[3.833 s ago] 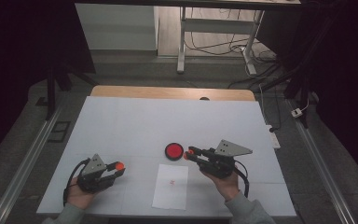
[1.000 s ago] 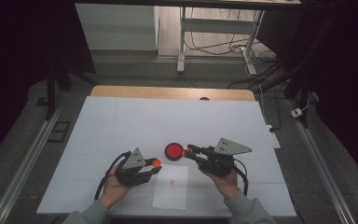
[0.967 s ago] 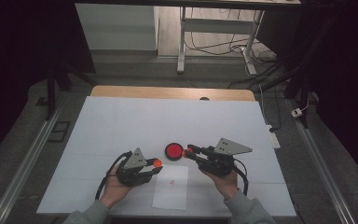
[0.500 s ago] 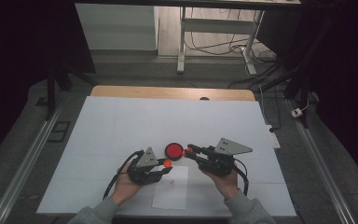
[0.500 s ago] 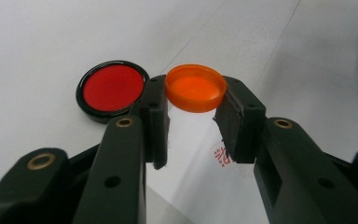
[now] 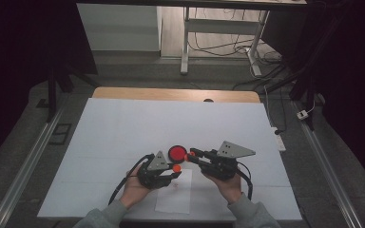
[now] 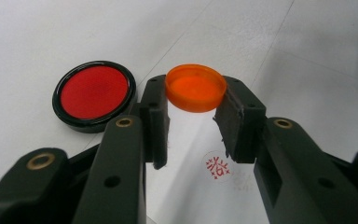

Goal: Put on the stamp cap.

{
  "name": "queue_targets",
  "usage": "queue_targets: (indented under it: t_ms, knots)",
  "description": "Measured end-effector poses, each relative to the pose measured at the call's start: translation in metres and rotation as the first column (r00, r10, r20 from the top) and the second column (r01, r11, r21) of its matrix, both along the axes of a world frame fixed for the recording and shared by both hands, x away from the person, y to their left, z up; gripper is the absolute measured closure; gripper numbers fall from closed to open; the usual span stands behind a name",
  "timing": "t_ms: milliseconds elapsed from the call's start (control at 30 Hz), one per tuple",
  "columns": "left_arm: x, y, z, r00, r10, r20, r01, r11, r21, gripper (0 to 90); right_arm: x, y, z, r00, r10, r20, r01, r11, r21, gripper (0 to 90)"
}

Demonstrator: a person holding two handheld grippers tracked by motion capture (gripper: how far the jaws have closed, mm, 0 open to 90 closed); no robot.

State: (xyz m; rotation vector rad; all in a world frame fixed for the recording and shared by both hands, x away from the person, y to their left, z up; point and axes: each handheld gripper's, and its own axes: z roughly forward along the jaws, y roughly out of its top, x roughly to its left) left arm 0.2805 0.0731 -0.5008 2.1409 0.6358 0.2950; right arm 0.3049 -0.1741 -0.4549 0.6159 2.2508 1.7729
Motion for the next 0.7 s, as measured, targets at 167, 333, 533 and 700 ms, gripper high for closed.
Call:
queue_targets:
  t_ms: [167,333,533,700]
  knots:
    - [-0.001,-0.001,0.0,1.0,-0.001,0.004,0.001,1.0,-0.001,64.0,-0.002,0.005,-0.003,0.9998,0.019,-0.008,-0.019,1.0,-0.009,72.1]
    - [-0.002,-0.002,0.0,0.9999,-0.007,0.01,0.007,1.0,-0.001,64.0,-0.003,0.01,-0.007,0.9992,0.034,-0.019,-0.034,0.999,-0.019,72.1]
    - [-0.003,-0.002,0.0,0.9999,-0.008,0.011,0.008,1.0,-0.003,64.0,-0.004,0.014,-0.01,0.9982,0.05,-0.034,-0.051,0.998,-0.028,72.0]
    - [-0.003,-0.003,0.001,0.9998,-0.008,0.018,0.008,1.0,-0.005,64.0,-0.004,0.017,-0.013,0.9973,0.06,-0.041,-0.062,0.997,-0.036,72.0]
